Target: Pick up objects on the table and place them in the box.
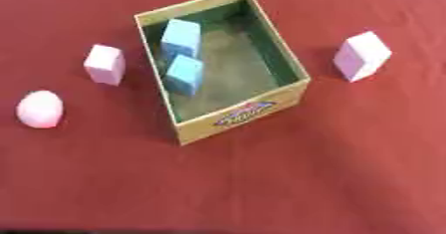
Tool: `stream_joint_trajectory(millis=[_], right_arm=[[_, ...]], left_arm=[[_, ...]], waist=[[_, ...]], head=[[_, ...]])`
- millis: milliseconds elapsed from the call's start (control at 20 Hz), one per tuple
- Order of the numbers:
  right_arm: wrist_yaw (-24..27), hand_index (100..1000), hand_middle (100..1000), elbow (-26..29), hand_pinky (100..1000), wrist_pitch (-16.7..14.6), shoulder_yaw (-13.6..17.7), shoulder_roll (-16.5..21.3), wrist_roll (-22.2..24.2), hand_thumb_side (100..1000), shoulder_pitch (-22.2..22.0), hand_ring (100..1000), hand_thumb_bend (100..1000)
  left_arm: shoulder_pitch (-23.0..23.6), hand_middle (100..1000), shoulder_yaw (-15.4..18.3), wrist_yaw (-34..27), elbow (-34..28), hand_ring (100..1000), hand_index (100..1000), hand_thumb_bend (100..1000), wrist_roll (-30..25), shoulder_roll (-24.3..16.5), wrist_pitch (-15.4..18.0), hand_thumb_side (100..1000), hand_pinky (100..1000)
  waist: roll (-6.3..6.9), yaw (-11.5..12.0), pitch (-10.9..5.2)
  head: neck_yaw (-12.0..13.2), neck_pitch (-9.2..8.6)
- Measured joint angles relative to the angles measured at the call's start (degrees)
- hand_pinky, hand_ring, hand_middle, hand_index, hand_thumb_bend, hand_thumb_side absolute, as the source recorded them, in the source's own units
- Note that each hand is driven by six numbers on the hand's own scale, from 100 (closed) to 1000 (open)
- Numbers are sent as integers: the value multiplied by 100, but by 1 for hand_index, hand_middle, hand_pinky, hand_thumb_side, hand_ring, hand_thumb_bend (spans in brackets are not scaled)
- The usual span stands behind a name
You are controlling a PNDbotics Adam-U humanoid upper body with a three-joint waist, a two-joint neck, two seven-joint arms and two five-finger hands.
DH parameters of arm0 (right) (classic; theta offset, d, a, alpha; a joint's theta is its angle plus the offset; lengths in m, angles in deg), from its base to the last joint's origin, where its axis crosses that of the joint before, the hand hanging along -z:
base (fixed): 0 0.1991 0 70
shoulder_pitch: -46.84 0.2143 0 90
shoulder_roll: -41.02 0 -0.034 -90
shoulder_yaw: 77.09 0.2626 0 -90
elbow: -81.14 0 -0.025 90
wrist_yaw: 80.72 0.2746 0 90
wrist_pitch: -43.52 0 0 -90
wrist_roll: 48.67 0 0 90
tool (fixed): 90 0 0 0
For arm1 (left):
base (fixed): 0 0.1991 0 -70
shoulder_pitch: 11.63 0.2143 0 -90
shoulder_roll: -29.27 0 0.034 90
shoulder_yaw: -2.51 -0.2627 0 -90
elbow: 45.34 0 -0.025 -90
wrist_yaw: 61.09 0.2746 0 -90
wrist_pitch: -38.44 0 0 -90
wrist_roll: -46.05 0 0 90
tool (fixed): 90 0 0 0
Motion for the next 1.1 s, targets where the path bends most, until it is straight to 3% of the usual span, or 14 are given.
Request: stream_joint_trajectory(millis=[250, 350, 600, 850, 1100], right_arm=[[0, 831, 664, 0, 838, 4, 0, 4, 3, 647, -20, 788, 100], [-15, 834, 670, 0, 838, 21, 0, 50, 19, 588, -21, 793, 100], [-327, 878, 736, 0, 847, 227, 1, 720, 216, 532, 12, 840, 100], [-1027, 918, 809, 1, 863, 607, -13, 1786, 1083, 581, 85, 889, 100], [-1567, 942, 857, 2, 877, 608, -163, 2614, 2455, 586, 225, 917, 100]], left_arm=[[0, 665, 0, -6, 0, 729, 802, 329, -4, 0, 3, 729, 858], [0, 665, 0, -6, 0, 729, 802, 329, -7, 0, 6, 728, 858], [44, 666, 0, -6, 0, 729, 803, 327, -13, -12, 12, 729, 858], [92, 665, 0, 12, 0, 729, 802, 326, -13, -64, 12, 729, 858], [94, 665, -2, 22, 0, 729, 802, 324, -29, -113, 2, 730, 858]], waist=[[0, 1, 0], [0, 4, 0], [-6, -15, 0], [-32, -50, 0], [-79, -67, -12]], head=[[-1, 0], [0, 0], [8, 3], [35, 6], [40, 9]])
